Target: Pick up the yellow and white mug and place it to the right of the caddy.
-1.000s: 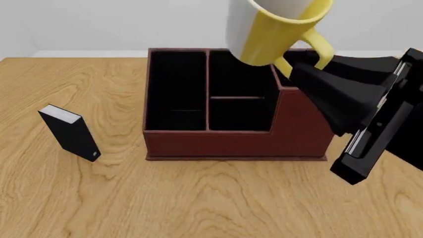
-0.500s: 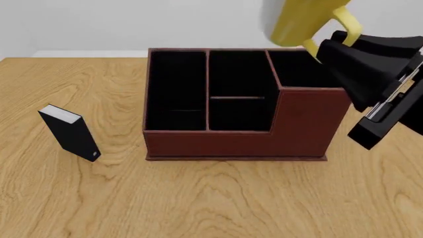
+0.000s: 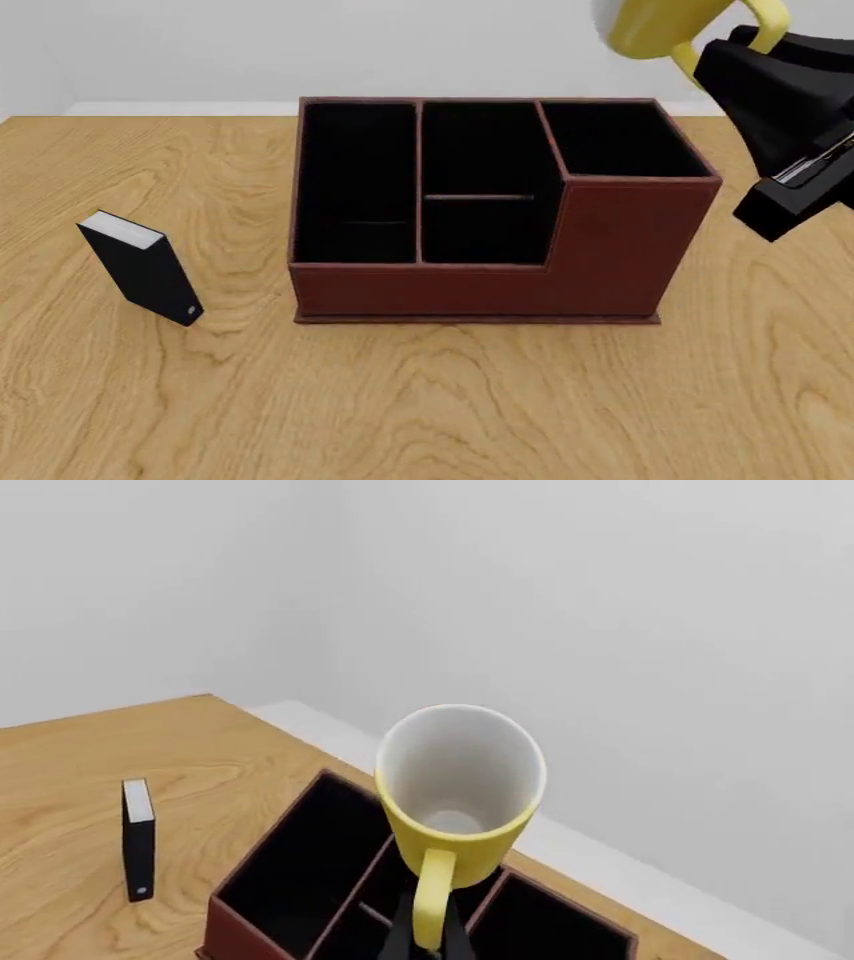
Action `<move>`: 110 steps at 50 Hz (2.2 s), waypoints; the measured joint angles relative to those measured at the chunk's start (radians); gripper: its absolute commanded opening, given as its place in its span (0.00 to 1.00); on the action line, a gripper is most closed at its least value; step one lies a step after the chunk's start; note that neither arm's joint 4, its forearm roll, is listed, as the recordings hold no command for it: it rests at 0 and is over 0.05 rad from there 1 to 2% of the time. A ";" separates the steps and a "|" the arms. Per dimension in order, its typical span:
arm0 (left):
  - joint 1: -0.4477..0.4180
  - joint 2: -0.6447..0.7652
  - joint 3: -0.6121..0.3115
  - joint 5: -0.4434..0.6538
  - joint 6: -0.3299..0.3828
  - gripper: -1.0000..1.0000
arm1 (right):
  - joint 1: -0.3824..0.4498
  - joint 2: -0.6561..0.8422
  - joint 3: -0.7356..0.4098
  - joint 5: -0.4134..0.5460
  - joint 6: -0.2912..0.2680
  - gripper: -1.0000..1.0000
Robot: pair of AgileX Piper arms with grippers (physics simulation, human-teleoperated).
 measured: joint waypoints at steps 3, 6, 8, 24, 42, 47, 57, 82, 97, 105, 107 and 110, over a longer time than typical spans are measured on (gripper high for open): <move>0.000 -0.001 0.002 -0.001 -0.001 1.00 | -0.016 -0.001 -0.002 0.001 0.000 0.00; -0.001 -0.001 0.005 -0.003 -0.001 1.00 | -0.031 -0.002 -0.003 0.003 0.001 0.00; -0.002 -0.001 0.006 -0.004 -0.001 1.00 | -0.040 -0.002 -0.004 0.003 0.001 0.00; -0.005 -0.004 0.022 -0.015 -0.006 1.00 | -0.130 0.013 -0.008 -0.012 -0.007 0.00; -0.008 -0.001 0.038 -0.030 -0.009 1.00 | -0.237 0.040 -0.017 -0.035 -0.010 0.00; -0.009 -0.001 0.041 -0.032 -0.009 1.00 | -0.263 0.045 -0.015 -0.041 -0.012 0.00; -0.013 -0.001 0.048 -0.038 -0.012 1.00 | -0.316 0.055 -0.014 -0.052 -0.014 0.00; -0.023 0.006 0.066 -0.057 -0.031 1.00 | -0.464 0.115 0.008 -0.105 -0.014 0.00; -0.031 0.015 0.082 -0.076 -0.035 1.00 | -0.542 0.154 0.012 -0.135 -0.008 0.00; -0.034 0.019 0.090 -0.084 -0.036 1.00 | -0.579 0.184 0.020 -0.154 0.001 0.00; -0.035 0.020 0.092 -0.086 -0.036 1.00 | -0.589 0.191 0.022 -0.158 0.002 0.00; -0.036 0.021 0.094 -0.088 -0.036 1.00 | -0.602 0.203 0.028 -0.167 0.003 0.00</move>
